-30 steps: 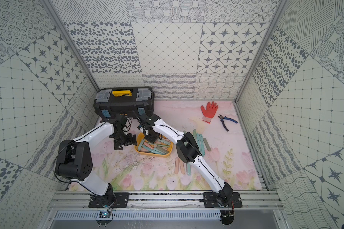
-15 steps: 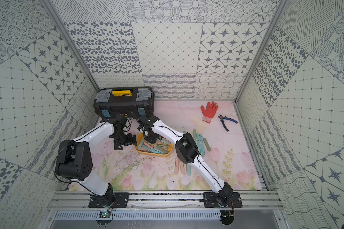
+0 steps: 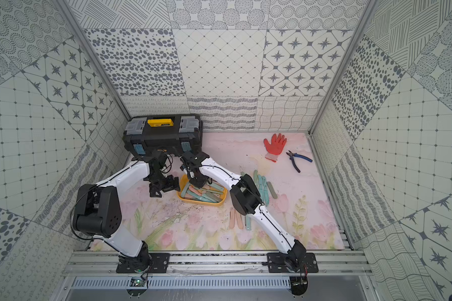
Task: Take the fruit knife out of the storage box
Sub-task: Pick up the fruit knife from the storage box.
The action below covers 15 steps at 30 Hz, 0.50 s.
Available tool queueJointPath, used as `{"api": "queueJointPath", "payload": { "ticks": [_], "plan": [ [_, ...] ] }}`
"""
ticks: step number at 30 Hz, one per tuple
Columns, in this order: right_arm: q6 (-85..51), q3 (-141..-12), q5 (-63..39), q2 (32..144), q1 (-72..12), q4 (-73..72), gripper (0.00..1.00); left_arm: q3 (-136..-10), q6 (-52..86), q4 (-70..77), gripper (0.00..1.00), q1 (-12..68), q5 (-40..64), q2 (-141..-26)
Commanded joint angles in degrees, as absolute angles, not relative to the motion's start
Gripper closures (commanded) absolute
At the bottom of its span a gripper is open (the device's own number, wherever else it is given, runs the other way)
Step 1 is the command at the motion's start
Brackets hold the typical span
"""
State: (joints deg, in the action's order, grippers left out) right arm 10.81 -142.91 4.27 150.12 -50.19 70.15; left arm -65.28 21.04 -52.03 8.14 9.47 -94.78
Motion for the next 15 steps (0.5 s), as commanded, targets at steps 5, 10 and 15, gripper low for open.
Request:
{"api": "queueJointPath", "payload": {
  "ticks": [5,10,15],
  "plan": [
    [8.5,-146.9,4.3,145.2,-50.1,69.0,0.81,-66.1,21.9,-54.3,0.06,8.2,8.5,-94.4],
    [7.4,-147.9,4.2,143.2,-50.1,69.1,0.81,-66.1,21.9,-54.4,0.06,8.2,8.7,-94.4],
    [6.2,-148.3,4.5,141.6,-50.1,69.8,0.81,-66.1,21.9,-54.3,0.06,8.2,8.6,-94.2]
  ]
}}
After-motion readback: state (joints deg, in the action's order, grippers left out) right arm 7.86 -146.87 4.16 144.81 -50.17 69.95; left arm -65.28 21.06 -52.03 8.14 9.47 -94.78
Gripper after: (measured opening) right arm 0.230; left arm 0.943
